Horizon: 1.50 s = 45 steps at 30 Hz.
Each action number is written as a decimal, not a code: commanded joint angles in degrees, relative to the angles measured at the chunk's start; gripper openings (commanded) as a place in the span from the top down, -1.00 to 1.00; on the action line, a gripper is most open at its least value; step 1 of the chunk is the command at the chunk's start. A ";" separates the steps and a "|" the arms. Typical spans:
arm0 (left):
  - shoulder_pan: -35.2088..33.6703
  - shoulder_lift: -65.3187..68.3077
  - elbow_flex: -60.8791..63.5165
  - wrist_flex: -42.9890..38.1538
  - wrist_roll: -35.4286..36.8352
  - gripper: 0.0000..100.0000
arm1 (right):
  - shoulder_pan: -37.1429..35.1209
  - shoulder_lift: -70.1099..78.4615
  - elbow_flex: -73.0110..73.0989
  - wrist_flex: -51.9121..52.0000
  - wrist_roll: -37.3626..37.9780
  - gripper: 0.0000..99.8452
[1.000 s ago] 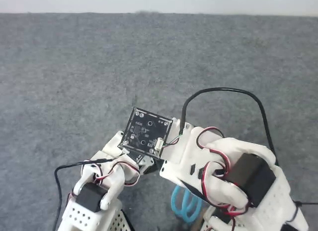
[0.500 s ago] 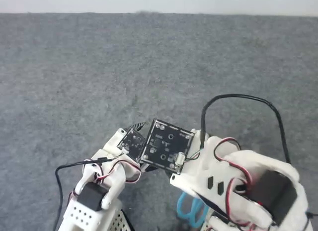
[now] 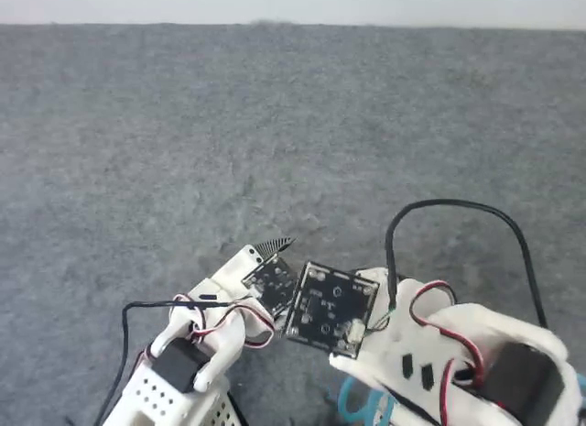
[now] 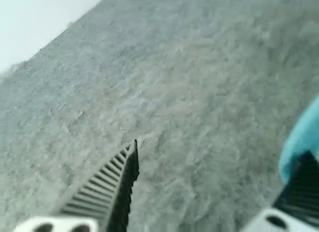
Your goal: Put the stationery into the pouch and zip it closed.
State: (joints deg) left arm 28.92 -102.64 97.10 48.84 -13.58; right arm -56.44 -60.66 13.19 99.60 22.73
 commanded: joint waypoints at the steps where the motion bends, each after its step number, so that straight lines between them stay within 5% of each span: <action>1: -1.58 0.09 -0.57 -1.76 -0.26 0.11 | 3.74 -2.24 3.25 -2.51 1.76 0.99; 12: -17.05 0.18 -0.48 -7.74 5.63 0.11 | 14.81 15.08 3.34 -14.02 2.02 0.99; 22: -16.88 0.26 -0.48 -7.30 5.45 0.11 | 15.25 36.88 -31.03 3.12 1.93 0.99; 45: -9.05 0.09 -0.57 -5.63 5.45 0.11 | 2.77 32.75 -42.73 3.12 4.48 0.99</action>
State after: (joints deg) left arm 18.20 -102.90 96.92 42.77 -8.66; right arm -51.69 -23.47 -24.97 100.92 26.24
